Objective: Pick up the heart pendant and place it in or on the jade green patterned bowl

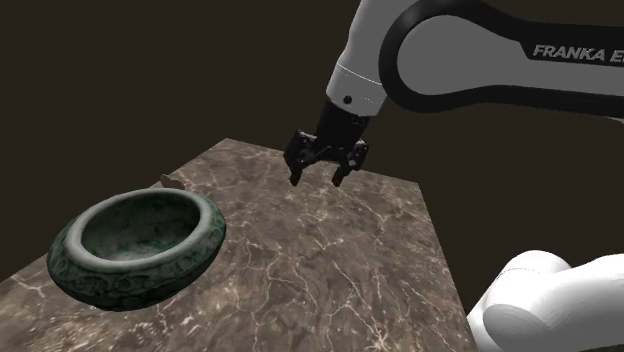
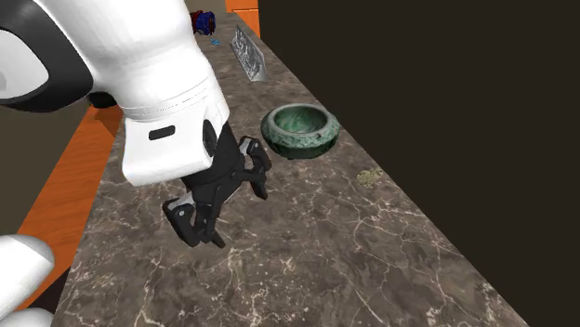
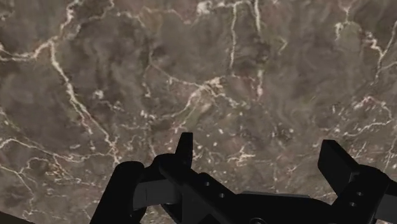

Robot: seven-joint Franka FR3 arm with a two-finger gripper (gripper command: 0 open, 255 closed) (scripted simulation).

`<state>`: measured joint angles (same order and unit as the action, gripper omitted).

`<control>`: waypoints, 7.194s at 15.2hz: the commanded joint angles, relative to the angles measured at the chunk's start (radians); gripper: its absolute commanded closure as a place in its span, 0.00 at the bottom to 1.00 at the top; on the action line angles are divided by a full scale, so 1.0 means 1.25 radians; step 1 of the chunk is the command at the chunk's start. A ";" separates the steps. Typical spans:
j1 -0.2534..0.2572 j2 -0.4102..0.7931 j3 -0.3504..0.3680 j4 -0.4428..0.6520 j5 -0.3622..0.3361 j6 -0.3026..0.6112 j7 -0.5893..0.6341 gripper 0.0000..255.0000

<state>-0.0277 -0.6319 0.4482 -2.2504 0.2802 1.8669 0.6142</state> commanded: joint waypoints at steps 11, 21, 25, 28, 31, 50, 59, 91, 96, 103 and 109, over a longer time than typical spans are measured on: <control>-0.143 0.310 0.295 0.234 -0.103 0.158 0.460 0.00; -0.083 0.698 0.400 0.521 -0.496 0.139 0.885 0.00; -0.071 0.723 0.390 0.505 -0.521 0.169 0.899 0.00; -0.063 0.739 0.382 0.497 -0.538 0.187 0.909 0.00; -0.063 0.739 0.382 0.497 -0.538 0.187 0.909 0.00; -0.057 0.737 0.386 0.549 -0.529 0.135 0.898 1.00; -0.031 0.750 0.389 0.661 -0.532 0.034 0.885 1.00; 0.092 0.630 0.453 0.761 -0.487 -0.173 1.028 1.00; 0.063 0.582 0.455 0.678 -0.444 -0.115 1.028 1.00; 0.032 0.530 0.445 0.563 -0.394 -0.022 1.013 1.00; 0.025 0.512 0.440 0.510 -0.377 0.022 1.008 1.00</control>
<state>0.0039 0.0100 0.9986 -1.6095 -0.1932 1.8915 1.8757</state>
